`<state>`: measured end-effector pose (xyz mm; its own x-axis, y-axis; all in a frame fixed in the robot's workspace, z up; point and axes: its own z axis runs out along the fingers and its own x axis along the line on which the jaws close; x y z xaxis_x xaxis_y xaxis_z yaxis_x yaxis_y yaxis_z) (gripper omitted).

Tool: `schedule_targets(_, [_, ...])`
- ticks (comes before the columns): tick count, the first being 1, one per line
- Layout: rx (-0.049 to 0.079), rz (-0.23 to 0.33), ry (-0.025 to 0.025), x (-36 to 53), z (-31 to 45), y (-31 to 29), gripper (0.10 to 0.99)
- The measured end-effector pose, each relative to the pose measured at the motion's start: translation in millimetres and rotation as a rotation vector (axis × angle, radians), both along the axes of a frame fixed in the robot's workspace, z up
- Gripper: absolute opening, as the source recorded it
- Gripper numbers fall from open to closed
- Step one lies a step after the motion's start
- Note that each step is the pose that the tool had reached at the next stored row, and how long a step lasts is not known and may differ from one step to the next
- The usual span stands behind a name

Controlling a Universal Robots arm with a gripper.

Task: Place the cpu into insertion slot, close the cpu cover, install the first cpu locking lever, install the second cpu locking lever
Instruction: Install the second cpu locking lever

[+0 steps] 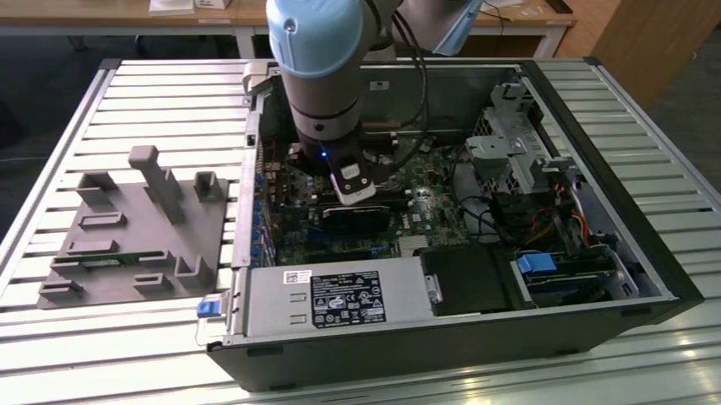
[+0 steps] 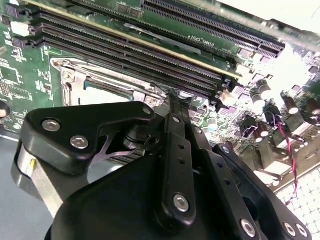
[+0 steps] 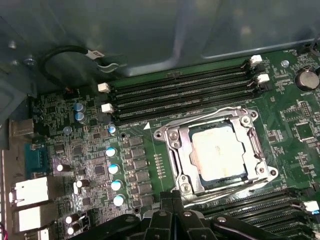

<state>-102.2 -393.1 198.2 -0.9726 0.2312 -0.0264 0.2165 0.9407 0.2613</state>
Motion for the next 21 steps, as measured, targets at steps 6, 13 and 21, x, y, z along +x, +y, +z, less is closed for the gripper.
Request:
schedule_targets(6, [-0.004, 0.0, -0.0001, 0.0, -0.6, 2.9, 0.102])
schedule_targets(13, [-0.007, 0.0, 0.0, 0.5, -1.2, 3.2, 0.102])
schedule_targets(21, [-0.007, 0.0, 0.0, 0.6, 0.9, 3.2, 0.102])
